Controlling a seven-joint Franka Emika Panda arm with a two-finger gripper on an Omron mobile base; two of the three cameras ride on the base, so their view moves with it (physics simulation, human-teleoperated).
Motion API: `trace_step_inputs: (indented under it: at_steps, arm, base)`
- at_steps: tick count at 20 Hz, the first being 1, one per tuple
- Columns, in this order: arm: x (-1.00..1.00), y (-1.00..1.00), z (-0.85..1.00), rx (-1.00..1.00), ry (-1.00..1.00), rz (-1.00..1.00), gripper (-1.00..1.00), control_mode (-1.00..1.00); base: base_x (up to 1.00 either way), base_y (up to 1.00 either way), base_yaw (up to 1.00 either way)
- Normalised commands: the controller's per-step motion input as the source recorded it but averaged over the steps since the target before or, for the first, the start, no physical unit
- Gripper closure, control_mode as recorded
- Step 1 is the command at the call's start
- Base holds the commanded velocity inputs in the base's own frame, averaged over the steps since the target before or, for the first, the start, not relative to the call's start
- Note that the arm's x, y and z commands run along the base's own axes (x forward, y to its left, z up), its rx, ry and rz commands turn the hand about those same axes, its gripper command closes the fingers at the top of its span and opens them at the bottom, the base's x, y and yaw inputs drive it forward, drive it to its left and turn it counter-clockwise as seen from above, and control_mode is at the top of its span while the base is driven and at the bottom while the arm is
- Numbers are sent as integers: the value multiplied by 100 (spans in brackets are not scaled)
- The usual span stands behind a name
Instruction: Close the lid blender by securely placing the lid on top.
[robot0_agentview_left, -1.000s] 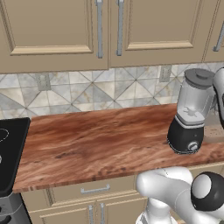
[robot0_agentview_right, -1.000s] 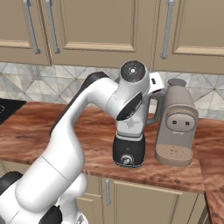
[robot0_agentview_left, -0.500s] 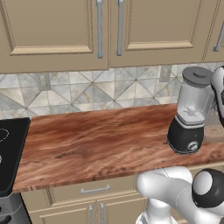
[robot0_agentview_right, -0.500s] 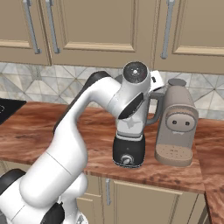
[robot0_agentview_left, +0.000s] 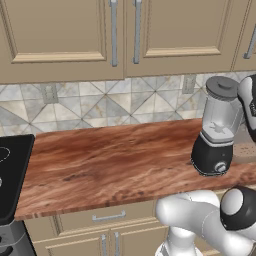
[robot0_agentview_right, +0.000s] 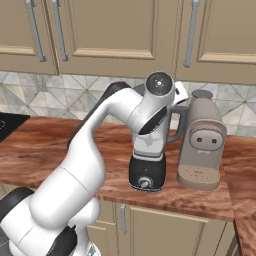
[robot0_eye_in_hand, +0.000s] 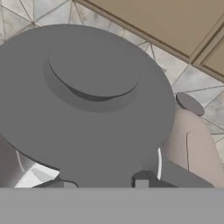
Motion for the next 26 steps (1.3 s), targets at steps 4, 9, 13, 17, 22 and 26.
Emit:
trace_step_inputs:
  at_steps: [4,9,13,17,22,26]
  arm:
    - [0,-21,-6,-2,5,0,100,-100]
    - [-9,-17,0,-3,6,0,100,-100]
    - [-23,-6,0,-3,5,0,100,-100]
    - [-29,-1,0,-2,2,0,100,-100]
    - [-24,0,-7,-3,-1,0,100,-100]
    - [-45,-1,-9,-2,-4,4,100,-100]
  base:
    - [0,0,0]
    - [0,0,0]
    - [0,0,0]
    - [0,0,0]
    - [0,0,0]
    - [0,0,0]
